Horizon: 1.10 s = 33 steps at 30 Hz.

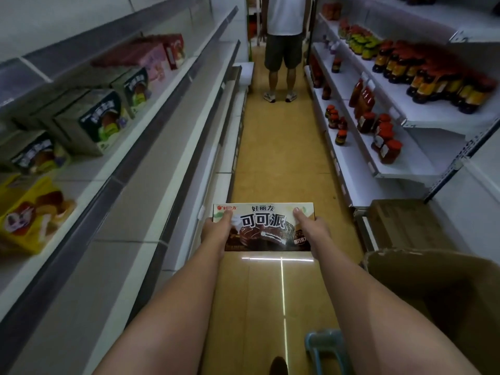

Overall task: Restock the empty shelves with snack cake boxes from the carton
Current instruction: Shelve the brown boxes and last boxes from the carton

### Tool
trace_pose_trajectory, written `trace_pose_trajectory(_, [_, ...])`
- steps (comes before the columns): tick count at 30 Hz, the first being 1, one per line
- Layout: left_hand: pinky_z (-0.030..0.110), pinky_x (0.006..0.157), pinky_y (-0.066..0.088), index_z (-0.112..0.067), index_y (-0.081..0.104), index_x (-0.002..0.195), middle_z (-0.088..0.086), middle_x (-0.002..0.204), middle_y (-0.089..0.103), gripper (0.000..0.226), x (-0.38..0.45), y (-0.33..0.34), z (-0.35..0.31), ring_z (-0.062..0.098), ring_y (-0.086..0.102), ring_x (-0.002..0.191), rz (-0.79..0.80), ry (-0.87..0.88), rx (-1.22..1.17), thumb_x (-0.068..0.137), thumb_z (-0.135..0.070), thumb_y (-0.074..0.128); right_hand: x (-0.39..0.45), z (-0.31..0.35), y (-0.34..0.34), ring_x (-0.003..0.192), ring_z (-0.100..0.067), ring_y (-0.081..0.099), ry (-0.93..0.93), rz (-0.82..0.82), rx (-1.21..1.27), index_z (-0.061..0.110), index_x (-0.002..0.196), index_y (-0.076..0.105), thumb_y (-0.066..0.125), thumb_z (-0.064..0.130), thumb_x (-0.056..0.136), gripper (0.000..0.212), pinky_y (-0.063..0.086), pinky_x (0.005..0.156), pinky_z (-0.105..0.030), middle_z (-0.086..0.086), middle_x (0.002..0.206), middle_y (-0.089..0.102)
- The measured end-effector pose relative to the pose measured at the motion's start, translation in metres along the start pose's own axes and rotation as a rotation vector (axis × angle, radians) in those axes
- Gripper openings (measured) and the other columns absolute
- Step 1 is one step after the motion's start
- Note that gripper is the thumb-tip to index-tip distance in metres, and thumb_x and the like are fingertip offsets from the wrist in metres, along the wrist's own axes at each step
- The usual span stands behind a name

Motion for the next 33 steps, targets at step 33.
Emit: trace_pose_trajectory(33, [0.026, 0.050, 0.047, -0.010, 0.053, 0.117, 0.009, 0.102, 0.068, 0.043, 0.397, 0.194, -0.287, 0.022, 0.068, 0.078, 0.026, -0.039, -0.038, 0.091, -0.044, 0.058, 0.405, 0.305, 0.125, 0.111, -0.035, 0.057, 0.049, -0.024, -0.128, 0.002, 0.128, 0.050, 0.056, 0.060, 0.084, 0.073, 0.048, 0.094, -0.047, -0.015, 0.125, 0.057])
Point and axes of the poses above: each hand's wrist, its own x-axis towards the middle knuckle, its own y-axis out of the palm, z = x × y, the point moved 4 cm from there along x, towards the middle knuckle
